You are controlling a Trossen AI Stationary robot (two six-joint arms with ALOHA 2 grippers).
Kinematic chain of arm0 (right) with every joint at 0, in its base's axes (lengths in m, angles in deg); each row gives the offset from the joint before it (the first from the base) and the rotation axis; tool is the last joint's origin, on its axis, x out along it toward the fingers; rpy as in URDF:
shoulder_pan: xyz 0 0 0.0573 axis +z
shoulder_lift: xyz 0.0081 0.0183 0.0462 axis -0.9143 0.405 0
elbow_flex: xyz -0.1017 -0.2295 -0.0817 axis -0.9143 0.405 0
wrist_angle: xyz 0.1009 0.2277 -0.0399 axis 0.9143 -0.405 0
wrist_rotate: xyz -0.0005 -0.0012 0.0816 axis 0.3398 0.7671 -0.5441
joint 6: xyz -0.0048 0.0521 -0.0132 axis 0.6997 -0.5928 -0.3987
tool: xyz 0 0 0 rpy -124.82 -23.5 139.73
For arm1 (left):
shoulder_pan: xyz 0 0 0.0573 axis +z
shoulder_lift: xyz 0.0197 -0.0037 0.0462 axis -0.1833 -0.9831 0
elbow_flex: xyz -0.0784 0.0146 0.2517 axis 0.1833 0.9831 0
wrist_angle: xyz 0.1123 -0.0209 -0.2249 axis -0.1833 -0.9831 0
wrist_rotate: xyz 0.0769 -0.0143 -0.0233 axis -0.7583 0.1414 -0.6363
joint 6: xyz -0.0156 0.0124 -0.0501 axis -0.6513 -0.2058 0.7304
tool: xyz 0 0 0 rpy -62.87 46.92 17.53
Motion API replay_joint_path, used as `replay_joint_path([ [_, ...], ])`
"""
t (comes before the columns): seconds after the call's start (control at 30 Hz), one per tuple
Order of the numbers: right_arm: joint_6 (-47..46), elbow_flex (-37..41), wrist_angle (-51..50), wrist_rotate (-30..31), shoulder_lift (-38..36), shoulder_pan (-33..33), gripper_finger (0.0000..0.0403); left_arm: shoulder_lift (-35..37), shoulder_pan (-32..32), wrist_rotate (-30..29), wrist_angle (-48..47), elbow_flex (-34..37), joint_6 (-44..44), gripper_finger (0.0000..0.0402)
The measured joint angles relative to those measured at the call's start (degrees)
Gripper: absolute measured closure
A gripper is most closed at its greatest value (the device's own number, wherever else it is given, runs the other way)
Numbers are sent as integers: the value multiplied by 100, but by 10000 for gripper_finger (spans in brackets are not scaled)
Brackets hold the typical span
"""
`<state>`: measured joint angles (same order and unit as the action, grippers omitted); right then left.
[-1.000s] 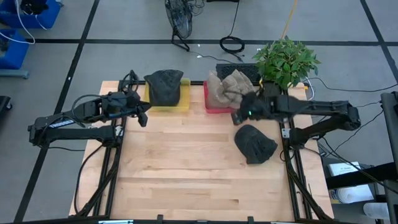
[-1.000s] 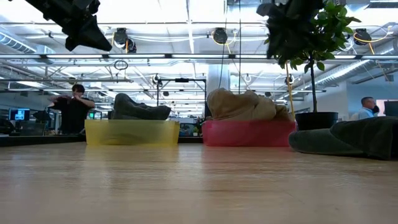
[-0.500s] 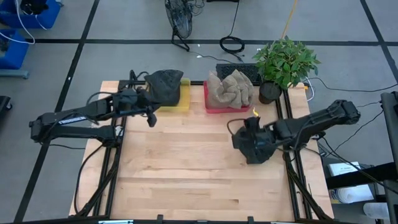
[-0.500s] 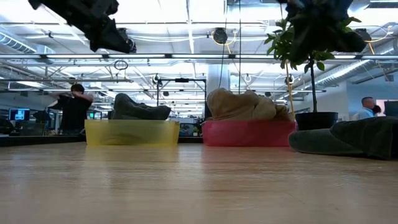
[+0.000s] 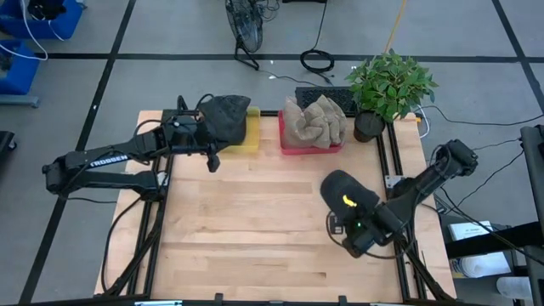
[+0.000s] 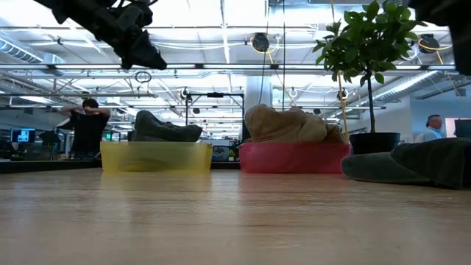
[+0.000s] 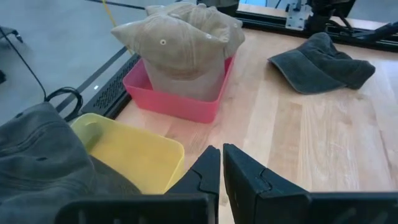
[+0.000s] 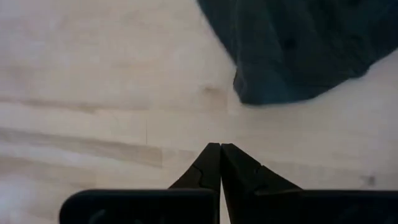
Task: Pick & Place hat
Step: Put the black cap into the yellow bin
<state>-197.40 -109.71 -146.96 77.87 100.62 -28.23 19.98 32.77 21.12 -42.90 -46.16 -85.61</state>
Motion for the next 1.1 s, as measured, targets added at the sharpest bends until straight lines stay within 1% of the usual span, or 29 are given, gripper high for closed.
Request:
replay_joint_path([
  [0.1,5,167,242,7,17,185,403,4,48,26,72,0,-4,376],
  [0.3,84,513,399,-34,17,346,403,3,141,38,68,0,4,376],
  [0.43,-202,741,397,-700,15,442,400,4,141,38,67,0,137,376],
  [0.53,-297,946,567,-753,13,586,387,4,141,36,66,0,324,376],
  [0.63,-291,1140,674,-773,13,681,363,4,133,36,64,0,427,376],
  [0.8,-237,1497,725,-1050,-155,837,308,4,128,34,66,2,667,376],
  [0.9,-490,1800,858,-1032,-395,1020,271,4,125,32,65,2,899,376],
  [1.03,-502,2310,1220,-990,-768,1191,222,4,39,23,33,4,1172,376],
  [1.1,-472,2509,1378,-841,-911,1252,197,4,-33,18,33,4,1215,376],
])
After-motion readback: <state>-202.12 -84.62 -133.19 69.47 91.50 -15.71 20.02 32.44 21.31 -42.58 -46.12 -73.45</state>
